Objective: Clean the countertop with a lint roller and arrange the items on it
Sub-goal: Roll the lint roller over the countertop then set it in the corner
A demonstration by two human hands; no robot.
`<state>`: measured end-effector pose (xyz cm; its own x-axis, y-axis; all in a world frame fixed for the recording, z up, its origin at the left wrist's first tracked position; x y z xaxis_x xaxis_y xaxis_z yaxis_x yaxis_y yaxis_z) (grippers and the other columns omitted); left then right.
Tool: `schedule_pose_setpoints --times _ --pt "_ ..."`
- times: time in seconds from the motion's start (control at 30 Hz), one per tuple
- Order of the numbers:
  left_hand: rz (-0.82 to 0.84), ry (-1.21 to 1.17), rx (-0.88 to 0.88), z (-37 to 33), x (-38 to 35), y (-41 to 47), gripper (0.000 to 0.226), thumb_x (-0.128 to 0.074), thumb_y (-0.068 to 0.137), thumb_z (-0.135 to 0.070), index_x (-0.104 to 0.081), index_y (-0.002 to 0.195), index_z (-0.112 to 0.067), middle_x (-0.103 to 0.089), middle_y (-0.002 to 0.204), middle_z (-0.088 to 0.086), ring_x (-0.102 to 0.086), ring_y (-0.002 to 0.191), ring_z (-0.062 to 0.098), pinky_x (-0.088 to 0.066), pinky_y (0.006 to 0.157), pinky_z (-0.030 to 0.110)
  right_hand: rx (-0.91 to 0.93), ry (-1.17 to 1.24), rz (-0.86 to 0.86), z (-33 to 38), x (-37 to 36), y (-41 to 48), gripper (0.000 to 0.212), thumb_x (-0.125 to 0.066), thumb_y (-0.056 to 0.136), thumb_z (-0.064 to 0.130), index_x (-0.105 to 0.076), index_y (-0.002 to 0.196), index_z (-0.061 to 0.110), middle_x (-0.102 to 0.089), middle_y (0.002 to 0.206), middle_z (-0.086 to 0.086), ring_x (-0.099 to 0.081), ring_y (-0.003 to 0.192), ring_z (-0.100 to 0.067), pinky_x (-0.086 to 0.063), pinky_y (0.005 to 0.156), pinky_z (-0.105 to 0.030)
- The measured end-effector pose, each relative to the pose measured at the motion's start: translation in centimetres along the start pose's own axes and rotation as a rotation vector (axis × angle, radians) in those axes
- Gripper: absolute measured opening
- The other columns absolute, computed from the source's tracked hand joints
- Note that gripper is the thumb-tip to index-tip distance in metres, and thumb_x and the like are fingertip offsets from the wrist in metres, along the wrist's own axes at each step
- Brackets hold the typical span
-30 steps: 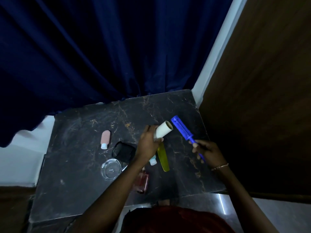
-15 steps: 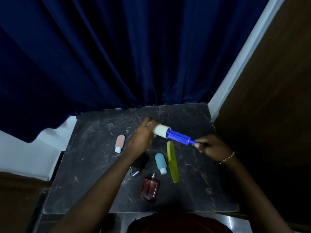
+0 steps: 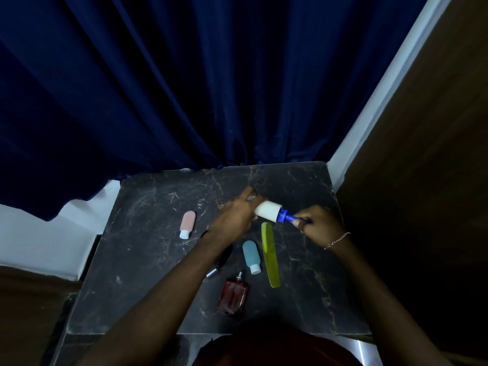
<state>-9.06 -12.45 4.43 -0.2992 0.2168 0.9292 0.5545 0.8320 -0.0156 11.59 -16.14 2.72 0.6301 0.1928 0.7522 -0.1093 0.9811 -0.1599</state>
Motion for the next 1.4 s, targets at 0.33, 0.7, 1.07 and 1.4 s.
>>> schedule_pose_setpoints --times 0.33,0.7,1.07,1.4 --pt "0.042 0.123 0.032 -0.4 -1.7 1.4 0.052 -0.064 0.093 -0.009 -0.052 0.140 -0.024 -0.042 0.139 0.005 -0.059 0.115 0.032 -0.057 0.089 0.051 -0.081 -0.058 -0.047 -0.3 -1.4 1.7 0.016 -0.065 0.081 0.019 -0.072 0.081 0.005 -0.070 0.071 -0.014 -0.066 0.075 -0.031 -0.055 0.070 -0.038" --pt "0.031 0.196 -0.040 0.5 -2.6 3.8 0.052 -0.070 0.087 -0.006 -0.054 0.134 -0.023 -0.046 0.133 0.007 -0.060 0.109 0.035 -0.059 0.079 0.047 -0.203 0.000 -0.100 -1.7 -3.2 2.5 0.020 -0.064 0.078 0.012 -0.058 0.060 0.005 -0.052 0.051 -0.005 -0.057 0.059 -0.027 -0.038 0.054 -0.029" --pt "0.180 0.141 -0.054 2.5 -4.3 7.3 0.060 -0.069 0.085 0.001 -0.052 0.137 -0.022 -0.043 0.142 0.010 -0.053 0.123 0.039 -0.054 0.097 0.054 -0.309 0.095 -0.066 -3.6 -5.7 4.9 0.016 -0.064 0.086 0.017 -0.075 0.083 0.006 -0.070 0.074 -0.013 -0.065 0.072 -0.024 -0.052 0.067 -0.028" --pt "0.258 0.172 -0.105 3.3 -5.7 10.8 0.068 -0.061 0.094 -0.002 -0.036 0.152 -0.025 -0.024 0.162 0.014 -0.038 0.142 0.039 -0.045 0.110 0.052 -0.503 0.532 0.164 -7.2 -6.1 6.9 0.023 -0.051 0.100 0.020 -0.062 0.085 0.007 -0.057 0.061 -0.007 -0.041 0.028 -0.008 -0.027 0.031 -0.016"
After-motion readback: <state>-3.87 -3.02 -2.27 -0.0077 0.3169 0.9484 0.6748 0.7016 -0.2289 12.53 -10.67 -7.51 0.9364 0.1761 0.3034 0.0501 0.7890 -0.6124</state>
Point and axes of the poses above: each hand's wrist, its own y-axis towards the middle knuckle, its own x-axis out of the back of the hand, z = x × y, the point moved 5 cm from there along y, towards the middle knuckle
